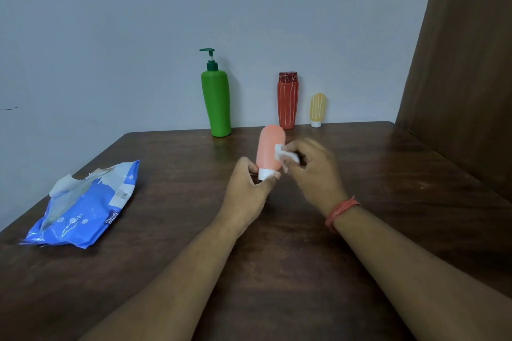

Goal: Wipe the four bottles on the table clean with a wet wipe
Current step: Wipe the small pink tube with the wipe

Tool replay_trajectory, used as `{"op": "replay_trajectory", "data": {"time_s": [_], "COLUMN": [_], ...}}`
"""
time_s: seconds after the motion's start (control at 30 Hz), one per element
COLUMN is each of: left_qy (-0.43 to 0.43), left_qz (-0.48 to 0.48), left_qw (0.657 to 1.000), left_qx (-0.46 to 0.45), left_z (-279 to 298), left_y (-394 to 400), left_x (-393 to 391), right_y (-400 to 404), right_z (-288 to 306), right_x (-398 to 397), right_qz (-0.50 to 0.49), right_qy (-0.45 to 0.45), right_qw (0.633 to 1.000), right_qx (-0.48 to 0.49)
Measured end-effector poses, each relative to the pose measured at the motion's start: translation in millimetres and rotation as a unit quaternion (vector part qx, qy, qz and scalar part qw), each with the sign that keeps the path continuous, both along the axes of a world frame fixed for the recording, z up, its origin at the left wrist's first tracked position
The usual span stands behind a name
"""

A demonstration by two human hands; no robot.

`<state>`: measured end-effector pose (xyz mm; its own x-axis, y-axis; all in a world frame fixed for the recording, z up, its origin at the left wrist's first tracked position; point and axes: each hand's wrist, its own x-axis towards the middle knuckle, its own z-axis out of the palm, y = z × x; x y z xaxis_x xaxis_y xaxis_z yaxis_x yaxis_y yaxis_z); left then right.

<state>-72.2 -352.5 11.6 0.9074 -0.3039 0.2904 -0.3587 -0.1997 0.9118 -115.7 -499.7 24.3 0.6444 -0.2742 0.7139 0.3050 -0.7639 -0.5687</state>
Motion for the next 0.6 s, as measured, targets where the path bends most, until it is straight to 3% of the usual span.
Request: {"op": "replay_trajectory", "data": {"time_s": [0.1, 0.23, 0.37, 0.5, 0.6], "left_qy": [0.003, 0.0, 0.012, -0.007, -0.007], "left_qz": [0.01, -0.006, 0.009, -0.011, -0.001], "left_qw": [1.0, 0.999, 1.0, 0.999, 1.0], "left_qx": [-0.017, 0.033, -0.015, 0.043, 0.026], "left_z": [2, 1, 5, 3, 2], "left_y": [4, 0, 5, 2, 1], "left_x": [2, -3, 0, -4, -2], "right_y": [4, 0, 6, 1, 2], "right_z": [-3, 7, -2, 8, 3], "right_x": [2, 3, -2, 2, -1], "right_qz": [0.022, -0.033, 0.038, -0.023, 0.001], "right_qy": [0.035, -0.023, 0.058, -0.029, 0.01], "right_qw": [0.999, 0.996, 0.998, 0.996, 0.998], "right_qx": [-0.03, 0.075, -0.013, 0.082, 0.055]}}
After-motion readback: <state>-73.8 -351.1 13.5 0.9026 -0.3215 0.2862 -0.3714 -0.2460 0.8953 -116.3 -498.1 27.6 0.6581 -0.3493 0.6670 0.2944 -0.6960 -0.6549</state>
